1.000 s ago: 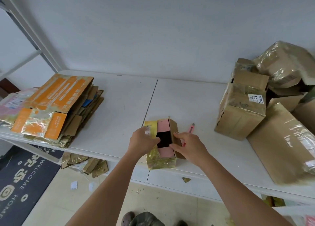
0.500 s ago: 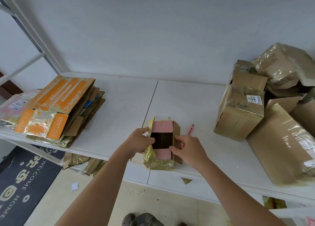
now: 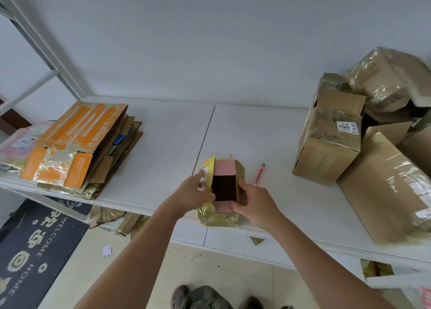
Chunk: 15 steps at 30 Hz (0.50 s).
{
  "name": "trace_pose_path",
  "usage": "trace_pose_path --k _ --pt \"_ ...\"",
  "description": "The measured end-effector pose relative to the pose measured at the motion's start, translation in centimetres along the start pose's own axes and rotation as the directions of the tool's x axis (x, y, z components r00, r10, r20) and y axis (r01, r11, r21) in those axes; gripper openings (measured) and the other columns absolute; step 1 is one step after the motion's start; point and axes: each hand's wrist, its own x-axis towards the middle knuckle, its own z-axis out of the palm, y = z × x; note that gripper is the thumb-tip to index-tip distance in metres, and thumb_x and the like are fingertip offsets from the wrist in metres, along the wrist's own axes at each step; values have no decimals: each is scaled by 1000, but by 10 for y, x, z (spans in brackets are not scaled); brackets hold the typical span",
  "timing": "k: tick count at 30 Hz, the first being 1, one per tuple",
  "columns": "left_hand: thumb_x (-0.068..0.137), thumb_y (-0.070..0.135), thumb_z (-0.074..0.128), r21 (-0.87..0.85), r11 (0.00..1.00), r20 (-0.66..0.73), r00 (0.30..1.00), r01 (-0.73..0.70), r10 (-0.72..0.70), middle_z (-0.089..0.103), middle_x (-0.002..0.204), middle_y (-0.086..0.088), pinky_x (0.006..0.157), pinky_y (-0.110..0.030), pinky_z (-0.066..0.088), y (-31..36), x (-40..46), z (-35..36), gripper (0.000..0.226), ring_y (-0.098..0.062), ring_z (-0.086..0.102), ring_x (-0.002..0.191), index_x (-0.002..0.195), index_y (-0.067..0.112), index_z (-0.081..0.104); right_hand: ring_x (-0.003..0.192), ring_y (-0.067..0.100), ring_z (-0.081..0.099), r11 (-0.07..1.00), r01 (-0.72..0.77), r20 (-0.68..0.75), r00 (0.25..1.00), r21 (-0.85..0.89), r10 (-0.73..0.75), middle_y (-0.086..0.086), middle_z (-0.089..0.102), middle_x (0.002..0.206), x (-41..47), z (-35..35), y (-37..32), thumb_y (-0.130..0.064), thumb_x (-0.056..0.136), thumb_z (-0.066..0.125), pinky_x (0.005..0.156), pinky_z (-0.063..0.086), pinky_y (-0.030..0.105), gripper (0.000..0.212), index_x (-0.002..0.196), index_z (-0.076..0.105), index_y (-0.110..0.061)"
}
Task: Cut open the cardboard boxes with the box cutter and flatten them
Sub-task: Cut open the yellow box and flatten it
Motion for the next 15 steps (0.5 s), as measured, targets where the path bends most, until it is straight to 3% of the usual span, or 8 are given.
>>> trace_pose_path --k 2,5,7,9,12,15 --pt "86 6 60 -74 997 35 999 21 -19 51 139 -8 69 -25 54 0 -4 -5 76 -29 58 118 154 20 28 106 17 59 1000 -5 19 1000 6 5 1 64 122 0 0 2 -29 88 70 80 49 19 61 144 48 -18" --pt "90 -4 48 -257 965 69 997 43 -26 67 115 -16 84 -41 60 -5 -10 -15 35 -27 69 100 119 10 62 127 19 53 998 -37 49 998 53 35 -2 55 140 -2 1 7 -29 89 71 106 45 28 72 152 37 -18" --pt "91 -7 48 -306 950 56 997 59 -44 69 109 -18 82 -40 59 -9 -15 -19 30 -28 70 96 110 7 65 133 18 48 996 -40 69 997 74 35 -2 50 146 -3 -1 7 -29 89 72 109 41 28 76 154 33 -17" --pt "90 -9 48 -270 962 35 999 46 -38 70 108 -20 85 -44 59 -8 -17 -21 29 -32 69 98 109 3 66 132 21 49 999 -36 61 997 -24 37 0 50 146 0 -1 5 -34 89 71 107 44 35 74 152 36 -16" --pt "84 -11 54 -148 988 -60 998 -37 29 71 94 -19 85 -44 56 6 -17 -22 21 -33 69 88 98 -6 68 124 23 48 940 -30 -179 983 -339 -34 4 49 135 7 -9 -8 -45 84 74 96 49 35 68 140 46 -18" --pt "80 -7 57 26 986 -130 978 -163 165 55 71 -10 65 -34 45 22 -20 -24 6 -21 53 68 79 -12 60 125 28 41 835 -10 -365 902 -549 -229 11 44 133 17 -21 -24 -42 76 81 106 43 40 82 143 40 -19"
